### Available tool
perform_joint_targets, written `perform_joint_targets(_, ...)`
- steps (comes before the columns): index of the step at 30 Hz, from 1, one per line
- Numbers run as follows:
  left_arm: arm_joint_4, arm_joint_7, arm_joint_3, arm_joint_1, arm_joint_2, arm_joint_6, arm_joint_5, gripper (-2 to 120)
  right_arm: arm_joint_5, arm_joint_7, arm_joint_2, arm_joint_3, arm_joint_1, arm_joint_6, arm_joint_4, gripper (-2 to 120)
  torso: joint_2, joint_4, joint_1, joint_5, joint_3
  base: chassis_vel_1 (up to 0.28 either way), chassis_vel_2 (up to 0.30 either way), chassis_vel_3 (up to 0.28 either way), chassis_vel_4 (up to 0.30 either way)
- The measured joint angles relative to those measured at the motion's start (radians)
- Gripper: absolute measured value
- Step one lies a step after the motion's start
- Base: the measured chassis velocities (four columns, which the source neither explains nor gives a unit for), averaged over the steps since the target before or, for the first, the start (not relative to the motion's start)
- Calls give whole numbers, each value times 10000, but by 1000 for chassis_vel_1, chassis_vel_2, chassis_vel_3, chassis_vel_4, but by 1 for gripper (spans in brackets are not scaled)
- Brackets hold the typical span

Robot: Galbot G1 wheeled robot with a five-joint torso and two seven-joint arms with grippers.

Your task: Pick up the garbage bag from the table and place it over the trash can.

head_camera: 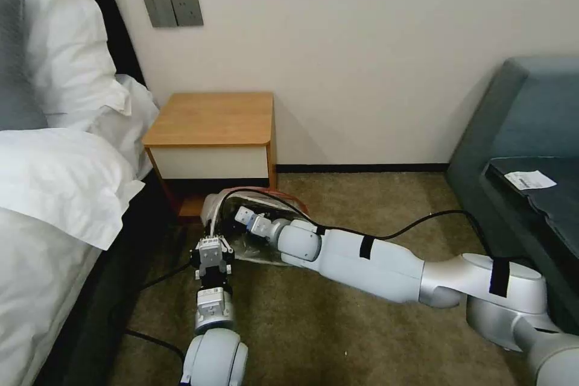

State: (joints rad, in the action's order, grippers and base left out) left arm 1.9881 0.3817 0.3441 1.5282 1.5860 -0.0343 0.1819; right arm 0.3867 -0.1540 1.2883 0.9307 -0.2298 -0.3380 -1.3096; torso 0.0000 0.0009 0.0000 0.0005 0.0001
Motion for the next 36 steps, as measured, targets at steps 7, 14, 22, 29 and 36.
perform_joint_targets(7,-252,-2,45,-298,-1,17,-176,1,109,-189,-312,-52,-82,-87,-619,0,0,-9,0,2,-1,0,0,0,0)
perform_joint_targets(14,-599,31,301,-581,22,114,-480,1,76,-258,-826,-458,-242,-141,-1553,0,0,-8,0,-15,-1,0,0,0,0)
perform_joint_targets(22,-610,203,506,-671,91,459,-945,1,30,-311,-1794,-874,-729,-178,-3117,0,0,-8,0,-21,-1,0,0,0,0)
perform_joint_targets(29,-350,560,552,-671,-58,1618,-2388,1,-684,-16,-3704,-3592,-3488,475,-6353,0,1,-9,0,-13,-2,0,0,0,0)
perform_joint_targets(36,565,1184,381,-605,-182,3657,-5915,1,-1508,1150,-4681,-8736,-7653,2217,-8238,12,1,-15,0,-7,-3,0,0,0,0)
